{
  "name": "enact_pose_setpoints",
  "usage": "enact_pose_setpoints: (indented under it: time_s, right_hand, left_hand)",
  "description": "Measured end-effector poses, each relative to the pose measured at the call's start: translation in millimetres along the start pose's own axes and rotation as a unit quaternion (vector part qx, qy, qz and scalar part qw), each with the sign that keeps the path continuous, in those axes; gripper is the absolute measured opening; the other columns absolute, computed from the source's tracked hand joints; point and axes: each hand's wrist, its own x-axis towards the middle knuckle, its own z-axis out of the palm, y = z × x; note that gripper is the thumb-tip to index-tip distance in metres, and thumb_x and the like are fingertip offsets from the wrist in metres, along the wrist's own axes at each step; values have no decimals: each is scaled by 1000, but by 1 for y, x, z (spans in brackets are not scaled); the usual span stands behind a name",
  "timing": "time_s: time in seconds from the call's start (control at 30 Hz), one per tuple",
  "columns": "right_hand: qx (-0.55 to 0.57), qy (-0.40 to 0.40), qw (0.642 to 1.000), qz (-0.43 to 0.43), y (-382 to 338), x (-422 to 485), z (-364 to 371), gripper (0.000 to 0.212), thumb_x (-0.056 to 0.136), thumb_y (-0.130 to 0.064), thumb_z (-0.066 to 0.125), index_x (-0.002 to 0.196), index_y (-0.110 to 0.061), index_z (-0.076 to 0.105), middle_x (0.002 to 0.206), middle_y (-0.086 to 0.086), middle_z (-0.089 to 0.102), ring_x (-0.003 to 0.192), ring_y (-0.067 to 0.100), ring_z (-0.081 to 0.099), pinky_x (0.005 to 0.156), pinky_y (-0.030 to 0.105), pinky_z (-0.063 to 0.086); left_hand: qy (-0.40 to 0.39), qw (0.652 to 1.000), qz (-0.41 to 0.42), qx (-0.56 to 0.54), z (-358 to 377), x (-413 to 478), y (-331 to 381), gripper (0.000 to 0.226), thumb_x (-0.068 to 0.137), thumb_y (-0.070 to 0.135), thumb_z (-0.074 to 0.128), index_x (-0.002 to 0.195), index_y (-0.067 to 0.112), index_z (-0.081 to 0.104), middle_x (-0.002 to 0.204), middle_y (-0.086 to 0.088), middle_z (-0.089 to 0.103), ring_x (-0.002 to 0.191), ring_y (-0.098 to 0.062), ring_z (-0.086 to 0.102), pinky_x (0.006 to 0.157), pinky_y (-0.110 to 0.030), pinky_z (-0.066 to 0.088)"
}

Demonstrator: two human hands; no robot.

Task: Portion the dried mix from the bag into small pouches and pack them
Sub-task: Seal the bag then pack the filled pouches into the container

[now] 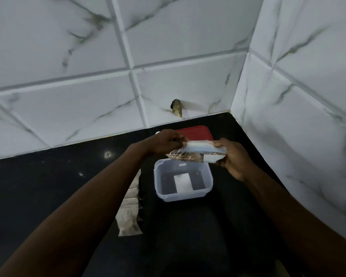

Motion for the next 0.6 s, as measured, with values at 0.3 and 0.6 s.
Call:
enact_pose_setpoints:
  time_s: [0.3, 0.6]
  right_hand:
    - [-461, -39, 878, -120, 8, 16, 13, 14, 91, -21, 72, 101, -28, 78, 90, -15, 73, 80, -7, 65, 69, 8, 46]
    - [-619, -62, 768, -151, -3, 28, 21, 14, 88, -14, 76, 101, -17, 79, 101, -1, 77, 82, 1, 66, 72, 10, 47]
  left_hand:
    - [-59, 995, -69, 34, -1, -32, -30, 26, 99, 19, 66, 123, 12, 74, 114, 7, 69, 99, -1, 62, 86, -8, 43]
    - [-92, 987, -117, 64, 19, -9, -27, 27, 100, 12, 63, 125, 5, 70, 130, -8, 70, 122, -18, 63, 111, -32, 42]
